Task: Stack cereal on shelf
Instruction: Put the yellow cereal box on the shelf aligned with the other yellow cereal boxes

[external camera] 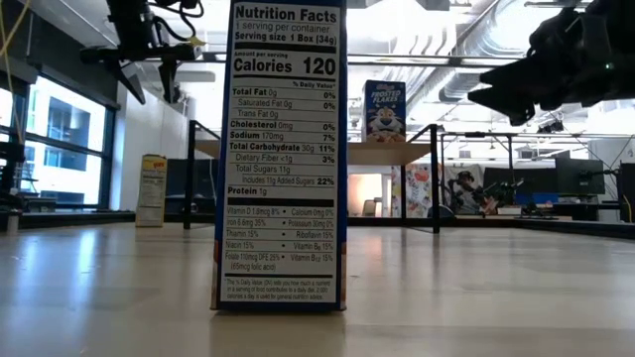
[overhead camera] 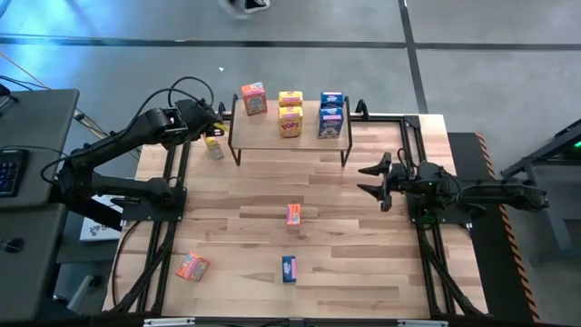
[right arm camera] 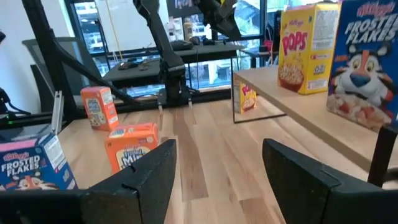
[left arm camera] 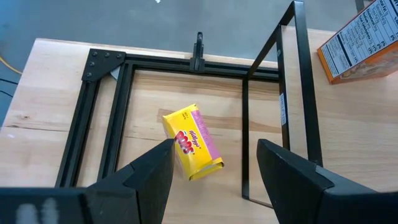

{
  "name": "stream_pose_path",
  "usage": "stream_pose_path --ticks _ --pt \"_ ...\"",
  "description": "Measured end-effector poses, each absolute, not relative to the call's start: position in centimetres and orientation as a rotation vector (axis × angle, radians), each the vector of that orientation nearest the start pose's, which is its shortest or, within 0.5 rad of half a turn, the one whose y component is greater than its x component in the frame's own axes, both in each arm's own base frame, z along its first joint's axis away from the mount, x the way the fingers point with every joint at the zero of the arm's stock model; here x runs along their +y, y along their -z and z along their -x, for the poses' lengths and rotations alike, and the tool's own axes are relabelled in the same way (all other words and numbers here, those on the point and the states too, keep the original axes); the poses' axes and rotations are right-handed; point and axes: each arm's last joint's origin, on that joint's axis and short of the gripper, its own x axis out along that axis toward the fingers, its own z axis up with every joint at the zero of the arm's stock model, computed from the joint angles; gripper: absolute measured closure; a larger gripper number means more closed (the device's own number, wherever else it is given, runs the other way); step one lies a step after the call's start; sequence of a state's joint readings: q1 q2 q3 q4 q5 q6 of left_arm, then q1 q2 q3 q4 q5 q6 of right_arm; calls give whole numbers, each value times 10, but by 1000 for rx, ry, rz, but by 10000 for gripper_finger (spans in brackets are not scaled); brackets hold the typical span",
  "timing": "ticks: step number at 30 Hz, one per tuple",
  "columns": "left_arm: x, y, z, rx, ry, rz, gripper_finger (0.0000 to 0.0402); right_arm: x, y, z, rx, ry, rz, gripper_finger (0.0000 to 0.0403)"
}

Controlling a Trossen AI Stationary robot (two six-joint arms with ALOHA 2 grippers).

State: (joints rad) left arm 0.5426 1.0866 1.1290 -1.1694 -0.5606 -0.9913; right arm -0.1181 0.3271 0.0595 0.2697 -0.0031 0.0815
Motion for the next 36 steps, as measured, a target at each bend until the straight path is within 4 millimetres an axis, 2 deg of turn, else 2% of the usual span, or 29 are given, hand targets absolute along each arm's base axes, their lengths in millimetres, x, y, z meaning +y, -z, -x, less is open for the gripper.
stream_pose_path --ticks 8,20,27,36 --pt "106 -324 -145 593 -1471 773 183 -14 -166 -117 22 114 -95 171" --pt "106 -324 -145 592 -1471 776 183 -13 -158 -117 111 100 -104 171" --pt "105 -323 -146 591 -1447 829 183 -15 -158 -116 110 174 -91 171" --pt "105 -323 -146 563 -1456 880 183 -15 -157 -116 110 174 -92 171"
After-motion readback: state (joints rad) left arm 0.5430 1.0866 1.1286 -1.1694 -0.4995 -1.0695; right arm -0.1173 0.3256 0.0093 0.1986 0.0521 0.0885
